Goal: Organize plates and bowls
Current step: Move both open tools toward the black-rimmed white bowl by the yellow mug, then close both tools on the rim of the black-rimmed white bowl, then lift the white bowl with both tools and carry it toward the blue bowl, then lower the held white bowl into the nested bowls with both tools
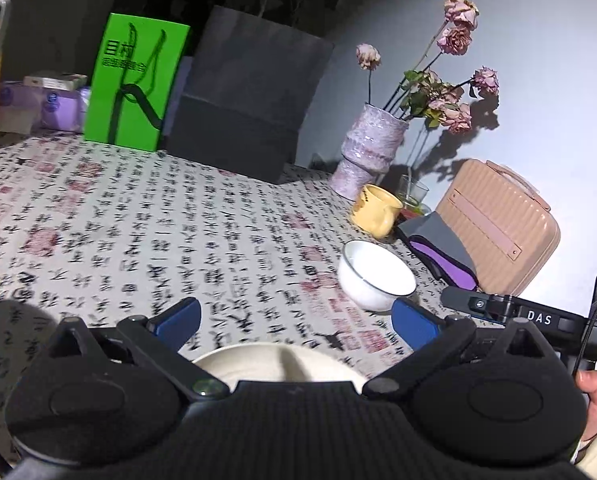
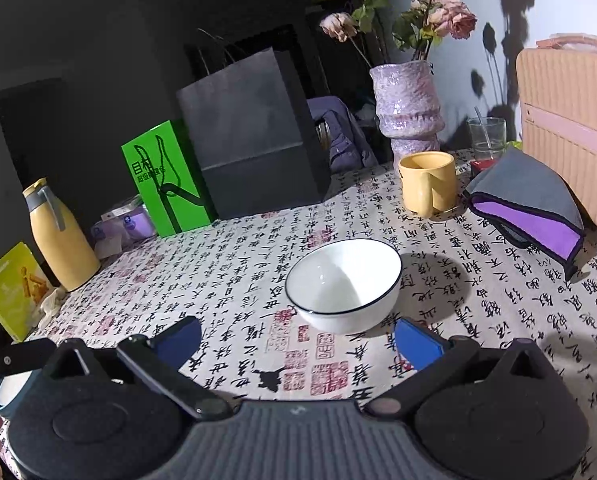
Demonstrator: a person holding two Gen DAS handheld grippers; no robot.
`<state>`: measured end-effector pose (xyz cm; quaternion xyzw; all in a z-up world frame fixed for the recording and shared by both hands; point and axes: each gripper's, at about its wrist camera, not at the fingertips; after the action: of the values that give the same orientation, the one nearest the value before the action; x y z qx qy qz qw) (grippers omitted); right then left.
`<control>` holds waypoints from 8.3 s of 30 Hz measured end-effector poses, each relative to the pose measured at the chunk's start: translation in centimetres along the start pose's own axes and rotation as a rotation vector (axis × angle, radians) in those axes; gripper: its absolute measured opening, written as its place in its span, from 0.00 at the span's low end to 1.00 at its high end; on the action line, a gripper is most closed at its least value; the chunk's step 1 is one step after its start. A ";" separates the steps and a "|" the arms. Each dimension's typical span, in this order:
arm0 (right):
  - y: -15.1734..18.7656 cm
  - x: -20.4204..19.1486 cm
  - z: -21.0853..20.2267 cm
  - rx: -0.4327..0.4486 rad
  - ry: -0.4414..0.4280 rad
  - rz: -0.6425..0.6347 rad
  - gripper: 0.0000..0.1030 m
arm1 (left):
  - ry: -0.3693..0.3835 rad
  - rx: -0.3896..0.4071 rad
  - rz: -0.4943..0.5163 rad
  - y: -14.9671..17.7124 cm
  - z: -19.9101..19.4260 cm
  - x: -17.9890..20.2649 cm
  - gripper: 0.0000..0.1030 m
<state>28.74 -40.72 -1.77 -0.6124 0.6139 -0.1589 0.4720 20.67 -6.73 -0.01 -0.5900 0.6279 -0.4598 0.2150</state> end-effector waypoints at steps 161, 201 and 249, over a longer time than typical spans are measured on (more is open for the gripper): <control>-3.3 -9.8 7.2 -0.148 0.075 -0.060 0.10 | -0.167 -0.224 -0.179 -5.5 5.8 0.4 0.13; 0.2 -19.9 4.9 -0.136 0.001 -0.184 0.10 | -0.222 -0.101 -0.255 -4.5 -4.2 -5.6 0.13; 5.5 -31.7 5.8 -0.188 -0.094 -0.330 0.10 | -0.309 -0.019 -0.398 -1.8 -13.6 -14.6 0.13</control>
<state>23.74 -8.83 3.24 -0.7529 0.4946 -0.1476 0.4085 13.72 11.55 4.10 -0.7671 0.4634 -0.3917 0.2083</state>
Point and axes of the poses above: each gripper's, at about its wrist camera, not at the fingertips, and z roughly the way its jaws point, x to its right, y to its underside, and after that the axes turned 6 degrees about z, right-handed
